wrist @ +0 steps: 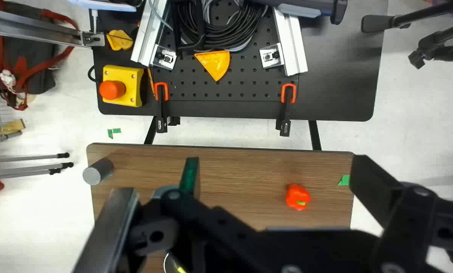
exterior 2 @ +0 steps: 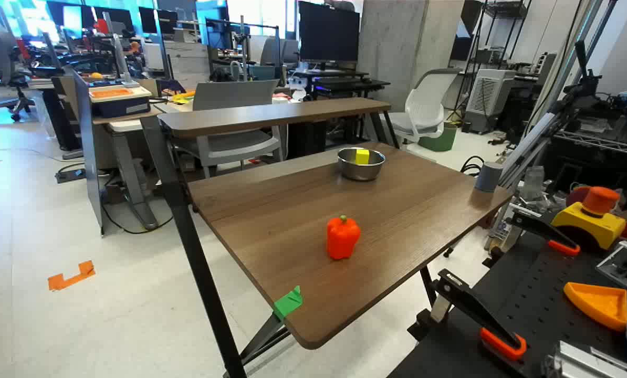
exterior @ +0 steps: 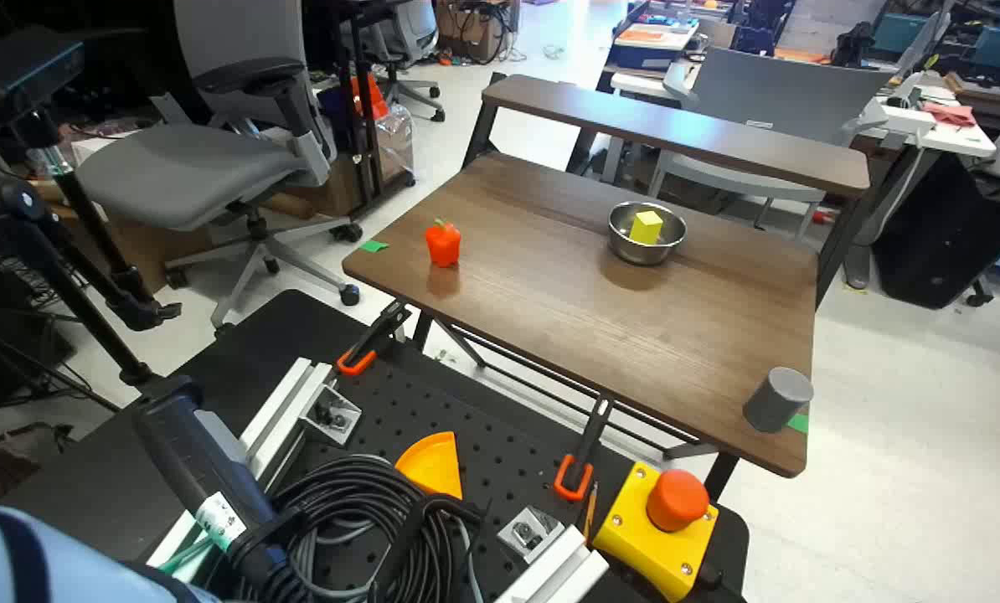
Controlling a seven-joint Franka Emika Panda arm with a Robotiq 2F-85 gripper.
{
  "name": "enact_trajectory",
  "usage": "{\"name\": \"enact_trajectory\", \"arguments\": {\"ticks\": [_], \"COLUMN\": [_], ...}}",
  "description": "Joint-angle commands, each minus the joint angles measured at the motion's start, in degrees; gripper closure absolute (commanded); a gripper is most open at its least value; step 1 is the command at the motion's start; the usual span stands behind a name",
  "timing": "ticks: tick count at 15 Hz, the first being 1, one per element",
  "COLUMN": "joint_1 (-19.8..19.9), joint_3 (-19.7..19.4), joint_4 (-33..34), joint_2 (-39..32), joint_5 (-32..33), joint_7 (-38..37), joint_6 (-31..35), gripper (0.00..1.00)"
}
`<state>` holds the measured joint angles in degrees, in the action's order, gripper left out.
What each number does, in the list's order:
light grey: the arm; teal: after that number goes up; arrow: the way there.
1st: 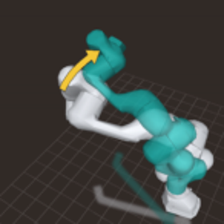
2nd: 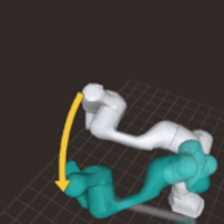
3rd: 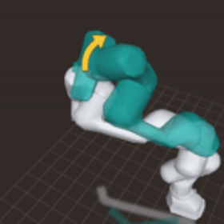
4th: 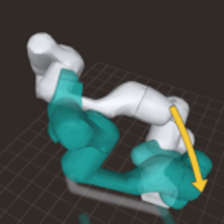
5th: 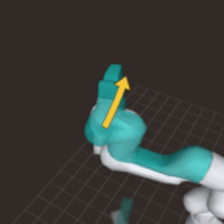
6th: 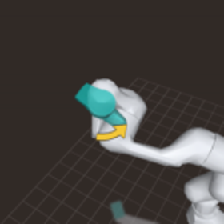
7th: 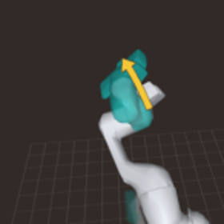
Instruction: Move the pepper backwards
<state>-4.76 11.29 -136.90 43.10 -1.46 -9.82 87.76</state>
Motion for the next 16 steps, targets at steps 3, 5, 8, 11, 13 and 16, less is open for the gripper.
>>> {"name": "enact_trajectory", "arguments": {"ticks": [3, 5, 8, 11, 13, 16], "joint_1": [-0.35, -0.35, -0.35, 1.68, 2.2, 1.07], "joint_3": [-0.24, -0.24, -0.24, 1.16, 1.78, 1.88], "joint_4": [0.18, 0.18, 0.19, 4.24, 5.54, 7.97], "joint_2": [-0.09, -0.09, -0.09, -10.83, -17.04, -27.78], "joint_5": [0.16, 0.16, 0.16, -0.32, -0.93, -0.68], "joint_7": [-0.2, -0.2, -0.2, -4.3, -7.17, -9.95], "joint_6": [-0.11, -0.11, -0.11, 3.12, 8.54, 17.47], "gripper": [0.0, 0.0, 0.0, 0.0, 0.0, 0.0]}}
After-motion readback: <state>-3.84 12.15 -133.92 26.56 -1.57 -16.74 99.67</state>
